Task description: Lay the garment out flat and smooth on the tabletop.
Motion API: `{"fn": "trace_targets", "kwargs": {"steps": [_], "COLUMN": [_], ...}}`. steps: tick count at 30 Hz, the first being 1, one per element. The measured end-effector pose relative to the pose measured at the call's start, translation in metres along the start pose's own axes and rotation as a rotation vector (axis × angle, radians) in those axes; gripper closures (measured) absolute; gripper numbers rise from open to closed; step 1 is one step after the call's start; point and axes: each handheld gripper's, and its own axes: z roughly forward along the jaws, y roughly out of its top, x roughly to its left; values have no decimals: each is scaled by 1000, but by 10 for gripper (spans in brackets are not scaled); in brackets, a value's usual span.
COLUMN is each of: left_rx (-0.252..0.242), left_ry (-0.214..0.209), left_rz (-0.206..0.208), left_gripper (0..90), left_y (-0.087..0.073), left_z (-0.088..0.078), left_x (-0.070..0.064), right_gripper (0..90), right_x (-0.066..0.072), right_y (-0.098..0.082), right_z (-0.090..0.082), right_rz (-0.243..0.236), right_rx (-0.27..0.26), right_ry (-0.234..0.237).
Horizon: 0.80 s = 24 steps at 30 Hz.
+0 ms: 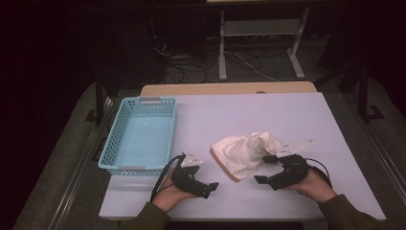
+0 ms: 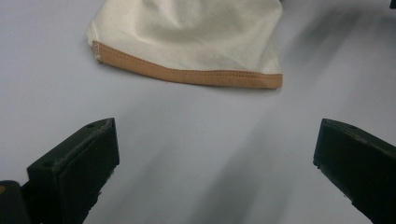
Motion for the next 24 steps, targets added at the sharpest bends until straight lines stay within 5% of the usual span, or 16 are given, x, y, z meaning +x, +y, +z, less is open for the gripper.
{"fn": "trace_targets", "kwargs": {"steps": [24], "left_rx": [0], "left_ry": [0], "left_rz": [0], "left_gripper": [0], "left_y": [1], "left_z": [0], "left_x": [0], "right_gripper": [303], "right_x": [8], "right_y": [22], "right_z": [25], "right_rz": [-39], "right_rx": [18], "right_ry": [53]}}
